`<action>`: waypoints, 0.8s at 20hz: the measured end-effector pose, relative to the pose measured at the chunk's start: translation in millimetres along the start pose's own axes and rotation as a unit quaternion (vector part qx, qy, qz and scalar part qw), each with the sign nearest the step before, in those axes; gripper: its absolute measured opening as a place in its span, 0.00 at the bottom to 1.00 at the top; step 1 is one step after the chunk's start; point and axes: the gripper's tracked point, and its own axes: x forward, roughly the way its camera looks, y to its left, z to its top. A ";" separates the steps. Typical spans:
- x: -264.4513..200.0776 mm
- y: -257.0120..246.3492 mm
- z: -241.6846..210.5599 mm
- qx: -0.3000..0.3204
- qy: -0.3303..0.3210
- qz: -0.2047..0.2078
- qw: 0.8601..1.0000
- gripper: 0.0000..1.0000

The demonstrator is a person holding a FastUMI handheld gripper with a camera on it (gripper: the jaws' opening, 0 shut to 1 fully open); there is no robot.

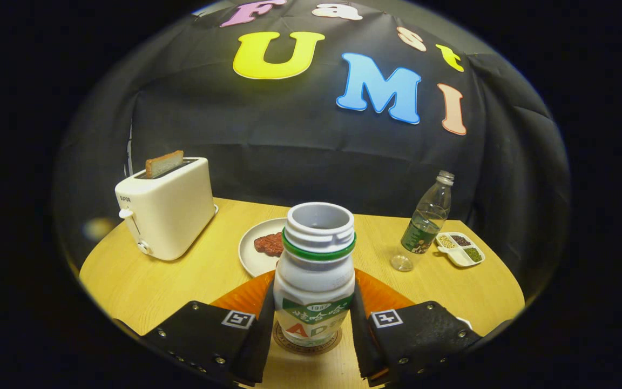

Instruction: Take the bottle from table, then pour the juice into the cup, finally place the bottle on the coaster

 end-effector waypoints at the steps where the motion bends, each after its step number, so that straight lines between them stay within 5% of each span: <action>1: 0.8 1.2 -1.5 0.003 0.000 0.001 1.000 0.64; 7: -3.6 -4.1 -3.4 0.023 -0.016 -0.011 1.000 0.64; 9: -7.6 -12.0 -11.8 0.014 -0.006 -0.034 0.999 0.73; 11: -14.8 -9.6 -13.2 0.006 -0.009 -0.028 1.000 0.99; 16: -33.3 -11.6 21.4 0.017 -0.063 -0.018 0.998 0.98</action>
